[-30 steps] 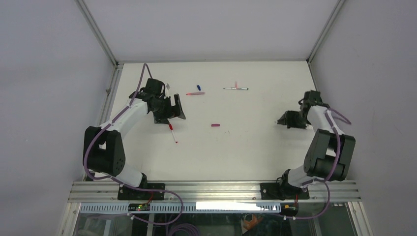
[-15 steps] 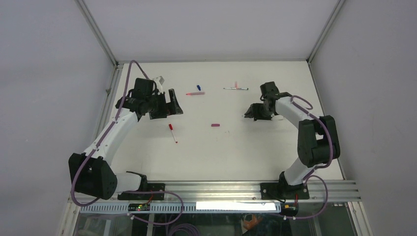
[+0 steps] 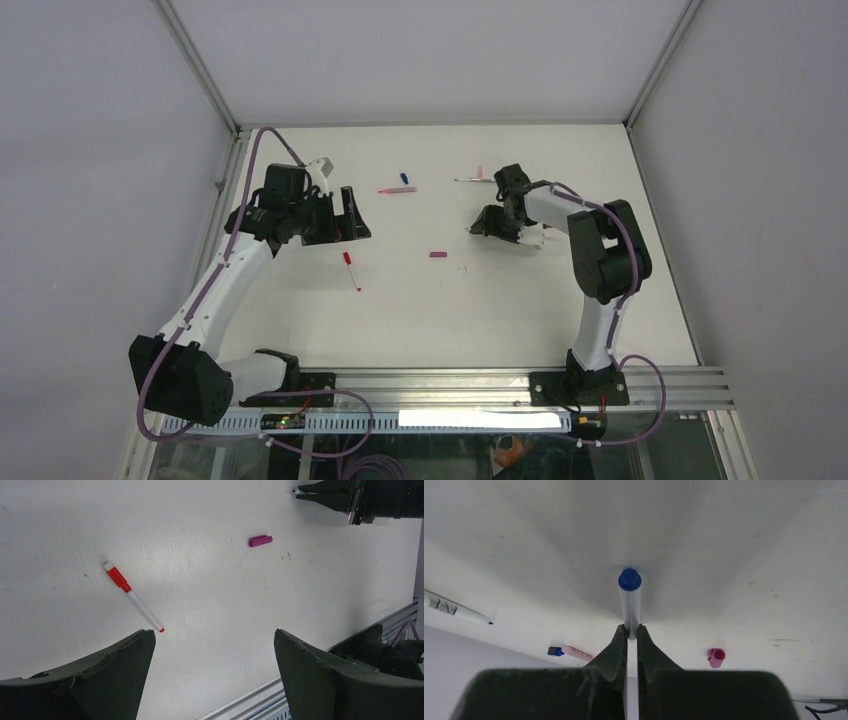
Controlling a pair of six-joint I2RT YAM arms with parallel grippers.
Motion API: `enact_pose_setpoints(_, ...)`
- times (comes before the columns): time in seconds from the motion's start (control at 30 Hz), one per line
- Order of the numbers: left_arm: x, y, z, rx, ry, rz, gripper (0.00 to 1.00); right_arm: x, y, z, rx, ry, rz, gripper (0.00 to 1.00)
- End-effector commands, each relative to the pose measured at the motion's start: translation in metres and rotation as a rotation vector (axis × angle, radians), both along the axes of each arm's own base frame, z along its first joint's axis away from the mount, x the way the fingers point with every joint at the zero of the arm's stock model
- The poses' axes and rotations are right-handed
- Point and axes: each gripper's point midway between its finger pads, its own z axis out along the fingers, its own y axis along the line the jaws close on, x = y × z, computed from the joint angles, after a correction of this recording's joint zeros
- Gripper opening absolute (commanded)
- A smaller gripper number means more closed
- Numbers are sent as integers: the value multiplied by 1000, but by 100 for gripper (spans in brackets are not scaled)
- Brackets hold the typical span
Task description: Insert the pens into the pen caps
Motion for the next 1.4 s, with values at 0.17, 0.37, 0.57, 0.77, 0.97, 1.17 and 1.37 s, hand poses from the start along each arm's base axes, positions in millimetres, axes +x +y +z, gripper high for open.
enact_pose_setpoints(0.17, -13, 2, 13, 14, -46, -82, 92, 8, 31, -12, 38, 3, -90, 0)
enact_pose_setpoints(0.37, -16, 4, 11, 21, -44, -81, 93, 14, 38, -2, 40, -42, -73, 31)
enact_pose_setpoints(0.57, -14, 3, 14, 16, -49, -83, 93, 31, 51, 35, 79, -155, -31, 54)
enact_pose_setpoints(0.77, -10, 2, 19, 15, -59, -78, 93, 52, 68, 135, 78, -481, 212, 56)
enact_pose_setpoints(0.97, 2, 4, 19, 43, -79, -78, 93, 80, 68, 206, 74, -1219, 957, 68)
enact_pose_setpoints(1.17, 19, 0, 19, 42, -113, -90, 93, 48, -1, 101, -485, -863, 1959, 73)
enact_pose_setpoints(1.37, 29, -6, 12, 36, -91, -117, 93, 31, -39, 42, -662, -672, 2413, 69)
